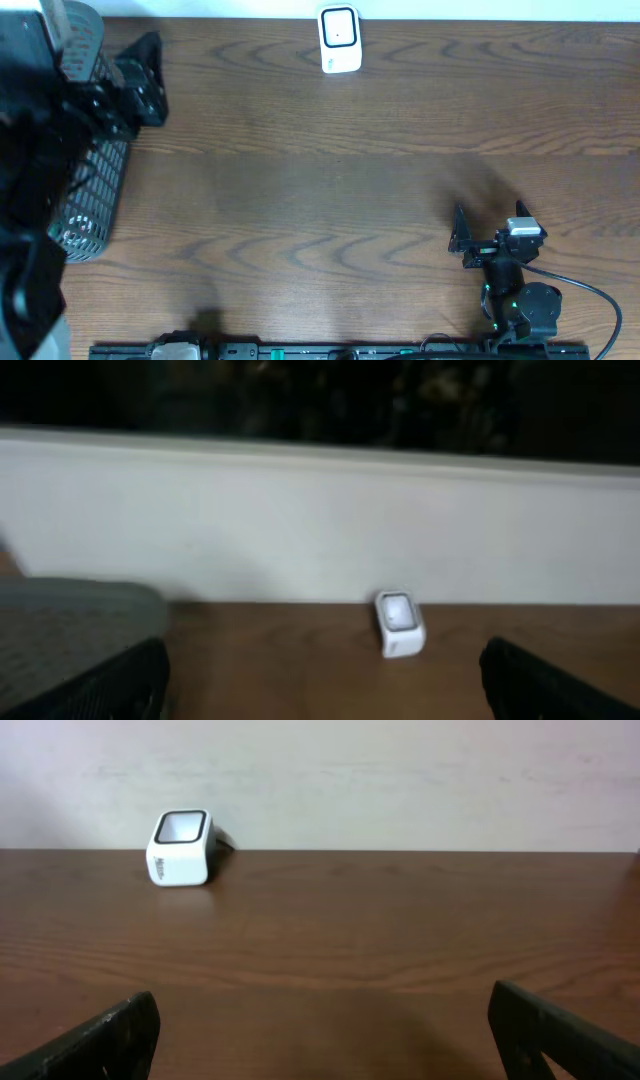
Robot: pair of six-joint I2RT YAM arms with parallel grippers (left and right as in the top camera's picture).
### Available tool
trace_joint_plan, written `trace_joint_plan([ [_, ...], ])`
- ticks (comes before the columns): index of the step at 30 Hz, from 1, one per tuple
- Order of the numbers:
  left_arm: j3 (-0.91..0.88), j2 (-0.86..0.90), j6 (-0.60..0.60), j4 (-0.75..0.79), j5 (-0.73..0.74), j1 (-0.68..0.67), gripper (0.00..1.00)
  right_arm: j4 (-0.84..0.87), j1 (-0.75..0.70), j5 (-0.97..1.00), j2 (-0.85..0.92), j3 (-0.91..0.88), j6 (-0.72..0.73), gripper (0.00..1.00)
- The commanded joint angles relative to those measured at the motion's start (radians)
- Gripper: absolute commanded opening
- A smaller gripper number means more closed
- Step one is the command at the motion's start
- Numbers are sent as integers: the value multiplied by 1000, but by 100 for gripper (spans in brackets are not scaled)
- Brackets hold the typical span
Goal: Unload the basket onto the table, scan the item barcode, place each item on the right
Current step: 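Raise the left gripper and swing it over the grey basket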
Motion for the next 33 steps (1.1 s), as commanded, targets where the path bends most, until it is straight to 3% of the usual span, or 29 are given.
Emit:
trace_joint_plan([
  [1,204,128,16,-117,-63,56,98,-5,-8,4,-6,-1,11,99],
  [5,373,267,0,-218,-64,145,97,-5,-8,4,-6,-1,11,99],
  [11,377,336,0,-157,-65,262,98,-5,-8,4,-6,-1,11,99],
  [19,374,393,-10,-165,-250,401,98,-5,-8,4,-6,-1,11,99],
  [33,357,438,-11,-171,-204,449,98,-5,-8,4,-6,-1,11,99],
])
